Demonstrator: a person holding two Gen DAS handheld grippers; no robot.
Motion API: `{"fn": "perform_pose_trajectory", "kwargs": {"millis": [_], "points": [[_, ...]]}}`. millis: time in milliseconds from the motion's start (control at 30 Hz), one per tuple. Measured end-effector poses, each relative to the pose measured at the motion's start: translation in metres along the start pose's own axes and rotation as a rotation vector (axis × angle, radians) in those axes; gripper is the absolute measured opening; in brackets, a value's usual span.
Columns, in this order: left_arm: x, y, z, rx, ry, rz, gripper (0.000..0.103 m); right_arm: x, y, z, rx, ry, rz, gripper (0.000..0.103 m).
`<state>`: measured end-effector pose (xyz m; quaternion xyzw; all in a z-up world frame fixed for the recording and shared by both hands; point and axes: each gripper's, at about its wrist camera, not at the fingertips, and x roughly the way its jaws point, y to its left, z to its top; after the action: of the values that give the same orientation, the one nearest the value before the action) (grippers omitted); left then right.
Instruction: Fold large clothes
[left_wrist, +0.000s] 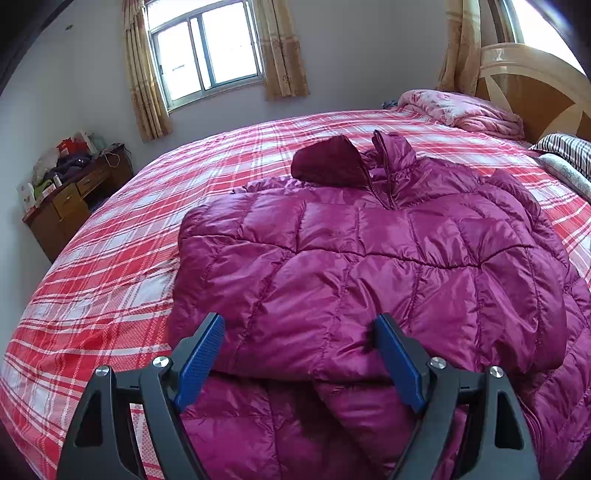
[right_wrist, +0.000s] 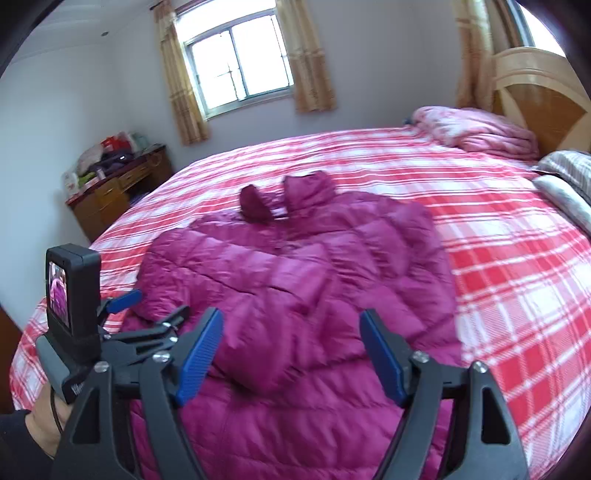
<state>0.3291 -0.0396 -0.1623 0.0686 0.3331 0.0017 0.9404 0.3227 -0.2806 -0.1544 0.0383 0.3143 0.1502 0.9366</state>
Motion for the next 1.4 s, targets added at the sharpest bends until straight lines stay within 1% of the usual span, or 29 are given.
{"fn": "perform_pose_trajectory", "kwargs": {"millis": [33, 67, 100, 133, 200, 267, 333, 400, 433, 500, 733, 933, 967, 1033, 1067, 1167, 1267, 1400], "points": [[-0.006, 0.005, 0.003, -0.016, -0.021, -0.004, 0.083, 0.01, 0.004, 0.001, -0.009, 0.016, 0.004, 0.062], [-0.011, 0.011, 0.008, -0.035, -0.043, -0.01, 0.083, 0.019, 0.006, 0.001, -0.007, 0.033, 0.011, 0.059], [-0.015, 0.016, 0.015, -0.053, -0.062, -0.015, 0.083, 0.03, 0.004, 0.0, 0.005, 0.056, 0.024, 0.053], [-0.017, 0.02, 0.02, -0.067, -0.077, -0.019, 0.083, 0.037, 0.002, -0.001, 0.016, 0.069, 0.027, 0.05], [-0.015, 0.026, 0.032, -0.083, -0.091, -0.043, 0.084, 0.049, -0.003, -0.008, 0.039, 0.083, 0.003, 0.05], [-0.002, 0.025, 0.039, -0.076, -0.068, -0.064, 0.084, 0.056, -0.004, -0.013, 0.052, 0.094, -0.012, 0.05], [0.02, 0.024, 0.04, -0.071, -0.019, -0.045, 0.084, 0.062, -0.01, -0.021, 0.065, 0.109, -0.019, 0.05], [0.045, 0.023, 0.034, -0.06, 0.048, -0.024, 0.084, 0.065, -0.013, -0.025, 0.072, 0.112, -0.017, 0.05], [0.053, 0.023, 0.029, -0.059, 0.068, -0.015, 0.084, 0.065, -0.014, -0.027, 0.073, 0.109, -0.014, 0.05], [0.066, 0.026, 0.023, -0.076, 0.103, -0.035, 0.084, 0.064, -0.013, -0.029, 0.062, 0.108, -0.019, 0.05], [0.076, 0.032, 0.021, -0.107, 0.146, -0.05, 0.09, 0.067, -0.013, -0.031, 0.061, 0.111, -0.014, 0.05], [0.078, 0.031, 0.021, -0.107, 0.157, -0.012, 0.092, 0.069, -0.008, -0.031, 0.036, 0.112, -0.036, 0.051], [0.079, 0.032, 0.021, -0.114, 0.161, -0.01, 0.093, 0.07, -0.007, -0.031, 0.029, 0.112, -0.036, 0.052], [0.079, 0.035, 0.02, -0.13, 0.166, -0.015, 0.093, 0.068, -0.006, -0.031, 0.021, 0.107, -0.027, 0.059], [0.08, 0.036, 0.02, -0.135, 0.168, -0.017, 0.093, 0.067, -0.005, -0.031, 0.018, 0.097, -0.021, 0.06], [0.083, 0.038, 0.02, -0.149, 0.181, 0.001, 0.095, 0.067, -0.005, -0.032, 0.018, 0.097, -0.017, 0.061], [0.083, 0.042, 0.019, -0.174, 0.188, 0.022, 0.096, 0.068, 0.001, -0.032, -0.009, 0.1, -0.027, 0.061], [0.081, 0.049, 0.017, -0.218, 0.185, 0.017, 0.096, 0.064, 0.0, -0.032, -0.008, 0.077, -0.005, 0.062]]}}
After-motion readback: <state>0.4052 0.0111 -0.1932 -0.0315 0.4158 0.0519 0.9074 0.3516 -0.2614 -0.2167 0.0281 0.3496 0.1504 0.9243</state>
